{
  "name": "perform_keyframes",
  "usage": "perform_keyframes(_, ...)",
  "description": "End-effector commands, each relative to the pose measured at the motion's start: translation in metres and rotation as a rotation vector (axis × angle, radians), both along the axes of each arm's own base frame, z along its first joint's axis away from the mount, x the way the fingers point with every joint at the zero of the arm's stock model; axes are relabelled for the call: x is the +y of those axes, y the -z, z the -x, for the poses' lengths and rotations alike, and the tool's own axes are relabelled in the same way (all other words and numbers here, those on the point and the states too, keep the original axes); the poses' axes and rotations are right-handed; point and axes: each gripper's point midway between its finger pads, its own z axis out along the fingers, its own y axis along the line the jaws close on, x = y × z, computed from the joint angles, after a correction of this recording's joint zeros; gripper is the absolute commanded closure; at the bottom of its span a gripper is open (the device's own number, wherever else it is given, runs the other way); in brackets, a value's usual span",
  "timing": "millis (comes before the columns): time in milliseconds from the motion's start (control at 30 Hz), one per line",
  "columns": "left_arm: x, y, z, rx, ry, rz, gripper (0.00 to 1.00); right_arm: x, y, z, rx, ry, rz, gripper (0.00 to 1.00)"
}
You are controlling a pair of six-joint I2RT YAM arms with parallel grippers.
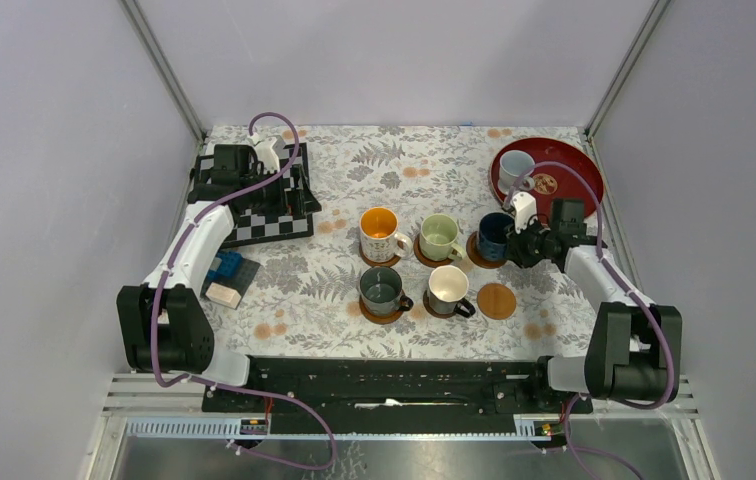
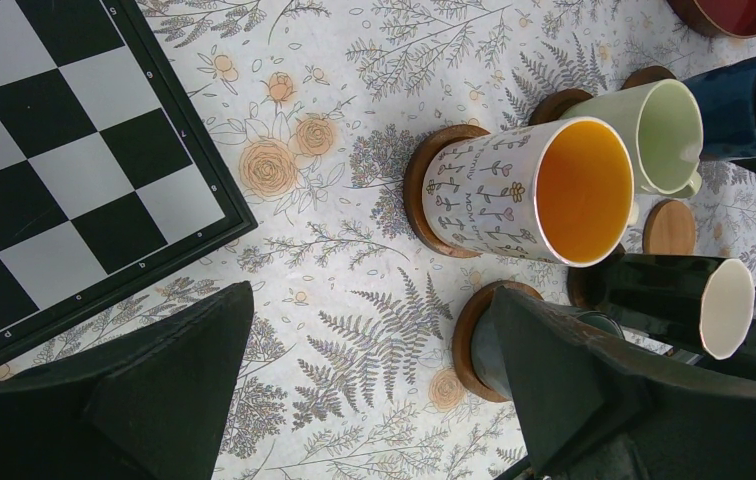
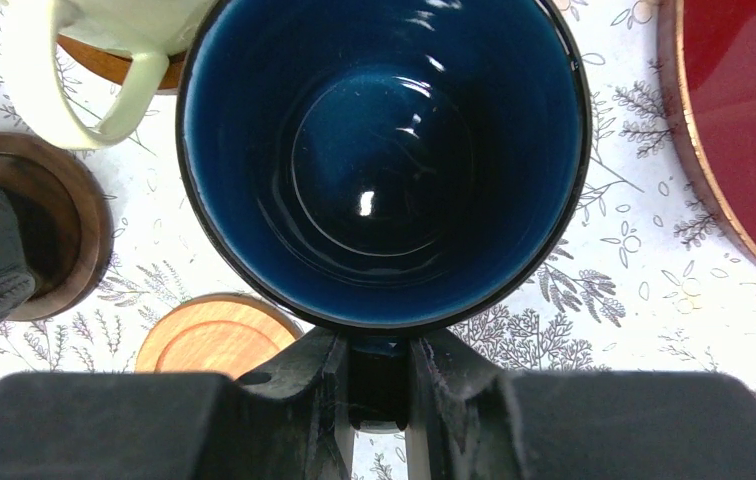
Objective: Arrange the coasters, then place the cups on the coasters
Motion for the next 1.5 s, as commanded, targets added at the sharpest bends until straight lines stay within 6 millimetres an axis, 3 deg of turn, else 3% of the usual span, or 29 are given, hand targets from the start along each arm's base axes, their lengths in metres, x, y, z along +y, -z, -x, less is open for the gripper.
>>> perform_keyframes(0, -0.004, -0.025, -0.014, -0.084, 0.005, 0.016, 0.01, 0.004, -0.012, -0.023, -0.102, -0.018, 0.001, 1.00)
perform_keyframes(333, -0.003, -0.024, -0.015, -0.081, 0.004, 0.015, 0.01, 0.005, 0.003, -0.020, -0.082, -0.030, 0.012, 1.00)
perform_keyframes(500, -0.003, -0.023, -0.016, -0.081, 0.003, 0.012, 0.01, 0.007, 0.007, -0.018, -0.065, -0.041, 0.015, 0.95)
perform_keyframes(667, -0.003, -0.022, -0.016, -0.078, 0.003, 0.014, 0.01, 0.010, 0.009, -0.015, -0.057, -0.053, 0.017, 0.79)
perform_keyframes(900, -0.004, -0.024, -0.016, -0.081, 0.004, 0.014, 0.01, 0.009, 0.011, -0.014, -0.048, -0.056, 0.029, 0.68)
perform_keyframes(1033, -0.003, -0.024, -0.016, -0.083, 0.003, 0.012, 0.01, 0.010, 0.010, -0.012, -0.047, -0.065, 0.027, 0.53)
perform_keyframes(1133, -0.003, -0.024, -0.016, -0.083, 0.004, 0.012, 0.01, 0.010, 0.005, -0.012, -0.055, -0.066, 0.026, 0.49)
perform_keyframes(1267, -0.003, -0.024, -0.016, -0.085, 0.005, 0.012, 0.01, 0.011, -0.010, -0.011, -0.066, -0.063, 0.023, 0.37)
perform_keyframes(1467, -0.004, -0.024, -0.015, -0.088, 0.009, 0.010, 0.01, 0.013, -0.049, -0.010, -0.061, -0.054, -0.001, 0.12)
